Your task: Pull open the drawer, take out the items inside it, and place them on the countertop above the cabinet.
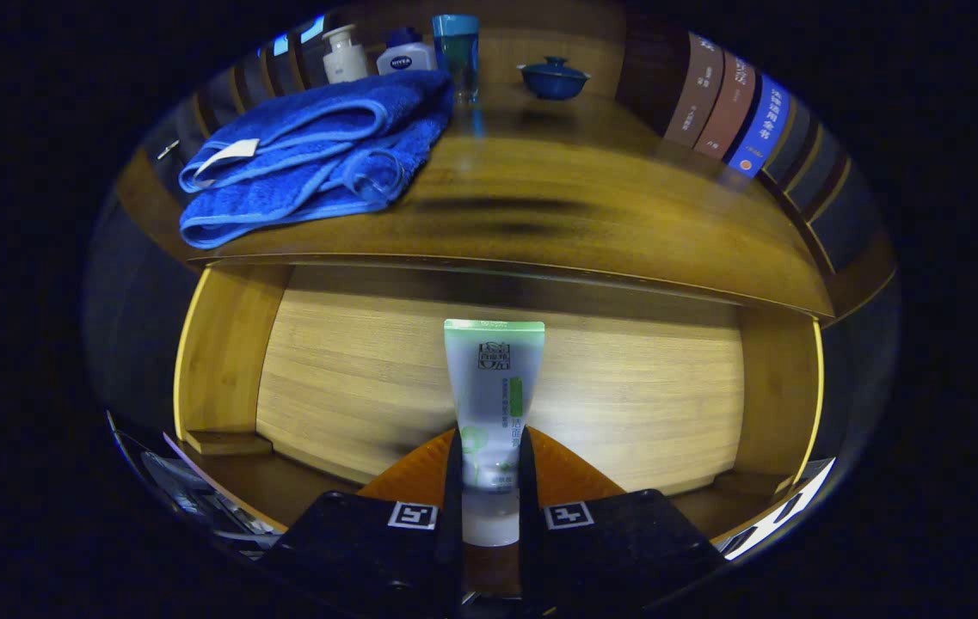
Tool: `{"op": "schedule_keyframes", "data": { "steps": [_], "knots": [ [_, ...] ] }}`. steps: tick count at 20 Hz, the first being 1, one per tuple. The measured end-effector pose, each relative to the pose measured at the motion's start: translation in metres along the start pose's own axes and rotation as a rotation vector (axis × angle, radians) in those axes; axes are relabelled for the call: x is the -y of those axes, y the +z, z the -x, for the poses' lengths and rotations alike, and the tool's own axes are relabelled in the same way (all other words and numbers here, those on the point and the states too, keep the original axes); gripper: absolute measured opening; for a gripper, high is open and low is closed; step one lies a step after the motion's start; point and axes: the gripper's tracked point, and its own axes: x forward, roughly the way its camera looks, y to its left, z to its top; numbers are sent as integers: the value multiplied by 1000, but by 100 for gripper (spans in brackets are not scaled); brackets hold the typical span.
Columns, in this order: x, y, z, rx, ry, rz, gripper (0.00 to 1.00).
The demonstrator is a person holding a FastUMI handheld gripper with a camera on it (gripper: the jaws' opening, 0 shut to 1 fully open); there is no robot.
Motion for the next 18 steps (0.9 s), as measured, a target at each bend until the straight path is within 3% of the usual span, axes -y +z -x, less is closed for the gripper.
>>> {"op": "schedule_keyframes", "data": {
  "steps": [4, 7, 13, 18],
  "knots": [
    [10, 5, 30, 43, -9, -37, 30],
    [8, 17, 56, 56, 42, -76, 30],
    [15, 72, 97, 92, 73, -100, 30],
    [21, 129, 69, 98, 43, -110, 30]
  ]
}}
